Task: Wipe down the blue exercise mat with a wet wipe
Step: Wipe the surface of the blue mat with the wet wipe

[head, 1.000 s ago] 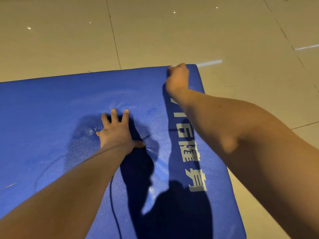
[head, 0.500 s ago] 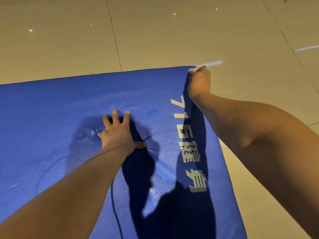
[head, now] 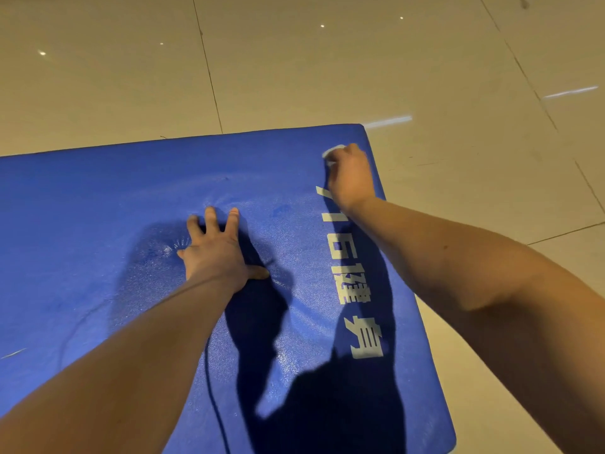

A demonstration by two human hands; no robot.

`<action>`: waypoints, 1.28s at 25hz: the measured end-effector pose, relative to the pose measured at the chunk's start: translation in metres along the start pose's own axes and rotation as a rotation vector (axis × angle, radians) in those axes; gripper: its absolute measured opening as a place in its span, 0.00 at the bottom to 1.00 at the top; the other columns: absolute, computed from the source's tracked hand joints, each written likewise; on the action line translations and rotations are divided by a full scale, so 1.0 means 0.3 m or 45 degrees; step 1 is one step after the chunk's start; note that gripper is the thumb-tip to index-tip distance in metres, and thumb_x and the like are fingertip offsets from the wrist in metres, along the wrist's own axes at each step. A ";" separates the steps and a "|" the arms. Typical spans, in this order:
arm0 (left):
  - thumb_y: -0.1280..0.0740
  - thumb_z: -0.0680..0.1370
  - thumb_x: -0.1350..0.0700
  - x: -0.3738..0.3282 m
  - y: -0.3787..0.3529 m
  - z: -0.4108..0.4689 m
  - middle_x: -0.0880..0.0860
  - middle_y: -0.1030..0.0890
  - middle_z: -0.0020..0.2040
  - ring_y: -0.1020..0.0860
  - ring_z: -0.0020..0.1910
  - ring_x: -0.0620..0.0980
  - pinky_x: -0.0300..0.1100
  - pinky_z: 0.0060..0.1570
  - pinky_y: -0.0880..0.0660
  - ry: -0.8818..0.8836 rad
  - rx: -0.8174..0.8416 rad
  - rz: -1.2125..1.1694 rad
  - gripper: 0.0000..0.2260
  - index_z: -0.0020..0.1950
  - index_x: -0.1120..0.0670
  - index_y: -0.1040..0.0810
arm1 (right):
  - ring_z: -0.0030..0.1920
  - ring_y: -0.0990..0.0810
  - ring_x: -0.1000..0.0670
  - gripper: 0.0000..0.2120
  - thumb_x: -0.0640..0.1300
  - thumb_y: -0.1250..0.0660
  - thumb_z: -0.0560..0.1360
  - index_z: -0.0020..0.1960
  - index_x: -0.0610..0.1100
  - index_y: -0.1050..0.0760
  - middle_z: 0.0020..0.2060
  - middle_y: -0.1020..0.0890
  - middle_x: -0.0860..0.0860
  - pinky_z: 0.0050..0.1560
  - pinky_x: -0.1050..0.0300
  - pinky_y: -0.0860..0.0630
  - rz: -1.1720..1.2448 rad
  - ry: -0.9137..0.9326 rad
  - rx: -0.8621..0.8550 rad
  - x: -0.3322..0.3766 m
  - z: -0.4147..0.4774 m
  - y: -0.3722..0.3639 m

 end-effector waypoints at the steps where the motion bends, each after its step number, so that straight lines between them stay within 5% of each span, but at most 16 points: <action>1: 0.25 0.60 0.26 0.002 -0.001 0.002 0.50 0.59 0.80 0.57 0.79 0.60 0.63 0.62 0.26 0.002 -0.001 0.000 0.61 0.81 0.41 0.58 | 0.40 0.32 0.45 0.10 0.29 0.40 0.69 0.40 0.38 0.22 0.40 0.29 0.46 0.41 0.52 0.30 0.022 -0.079 -0.034 -0.055 0.006 0.031; 8: 0.26 0.61 0.26 0.001 -0.006 0.003 0.50 0.59 0.80 0.58 0.79 0.61 0.63 0.63 0.26 0.007 0.003 0.010 0.61 0.81 0.42 0.59 | 0.55 0.22 0.44 0.18 0.30 0.41 0.74 0.57 0.41 0.18 0.56 0.20 0.43 0.47 0.60 0.31 0.169 -0.304 -0.049 0.097 0.080 -0.064; 11: 0.25 0.61 0.26 0.005 -0.008 0.008 0.49 0.59 0.80 0.58 0.79 0.60 0.63 0.63 0.26 0.020 0.000 0.001 0.61 0.81 0.42 0.60 | 0.43 0.25 0.43 0.12 0.29 0.39 0.73 0.46 0.39 0.18 0.45 0.21 0.42 0.41 0.57 0.32 0.274 0.001 0.215 0.354 0.059 -0.198; 13: 0.25 0.61 0.27 0.006 -0.010 0.008 0.49 0.60 0.79 0.59 0.79 0.60 0.62 0.62 0.26 0.027 0.000 0.011 0.61 0.81 0.41 0.61 | 0.38 0.34 0.45 0.15 0.26 0.40 0.70 0.32 0.43 0.28 0.37 0.29 0.43 0.37 0.54 0.38 0.268 0.233 0.322 0.458 0.027 -0.225; 16: 0.25 0.61 0.27 0.004 -0.012 0.009 0.50 0.59 0.80 0.58 0.79 0.61 0.62 0.63 0.26 0.022 0.006 0.013 0.61 0.81 0.41 0.61 | 0.42 0.36 0.49 0.24 0.28 0.38 0.71 0.33 0.55 0.40 0.41 0.30 0.49 0.41 0.57 0.37 0.186 0.273 0.158 0.388 0.089 -0.156; 18: 0.26 0.62 0.26 0.003 -0.011 0.009 0.50 0.60 0.80 0.58 0.79 0.62 0.63 0.64 0.27 0.019 0.004 0.033 0.61 0.81 0.41 0.61 | 0.47 0.37 0.50 0.22 0.34 0.37 0.76 0.36 0.59 0.38 0.49 0.32 0.51 0.48 0.59 0.37 0.013 0.209 0.134 0.276 0.142 -0.105; 21: 0.27 0.62 0.26 -0.002 -0.009 0.011 0.51 0.60 0.80 0.57 0.79 0.62 0.62 0.64 0.27 0.015 -0.001 0.046 0.61 0.81 0.42 0.62 | 0.50 0.38 0.50 0.09 0.36 0.37 0.77 0.45 0.50 0.30 0.50 0.34 0.48 0.52 0.58 0.37 -0.037 -0.110 0.072 0.107 0.217 -0.055; 25: 0.27 0.62 0.26 -0.005 -0.009 0.009 0.52 0.60 0.80 0.57 0.79 0.62 0.63 0.64 0.28 0.018 0.006 0.047 0.61 0.81 0.42 0.62 | 0.50 0.37 0.50 0.07 0.37 0.37 0.76 0.48 0.47 0.31 0.50 0.34 0.47 0.51 0.58 0.37 -0.002 -0.227 0.043 0.192 0.229 -0.130; 28: 0.25 0.61 0.27 -0.007 -0.011 0.010 0.52 0.59 0.80 0.57 0.79 0.62 0.64 0.64 0.28 0.019 0.000 0.013 0.61 0.81 0.42 0.60 | 0.48 0.35 0.49 0.13 0.36 0.37 0.76 0.40 0.53 0.31 0.48 0.31 0.47 0.50 0.60 0.35 0.122 0.063 0.156 0.425 0.167 -0.217; 32: 0.23 0.59 0.29 -0.003 -0.014 0.010 0.51 0.56 0.79 0.56 0.78 0.61 0.64 0.61 0.26 0.006 -0.028 -0.031 0.59 0.79 0.41 0.54 | 0.48 0.37 0.49 0.27 0.32 0.36 0.76 0.33 0.57 0.47 0.47 0.34 0.47 0.50 0.56 0.37 0.207 0.370 0.248 0.627 0.060 -0.303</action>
Point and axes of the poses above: each hand's wrist, its own z-axis towards the middle knuckle, its own y-axis out of the back of the hand, x = y × z, the point moved 5 cm from there along z, towards the middle knuckle
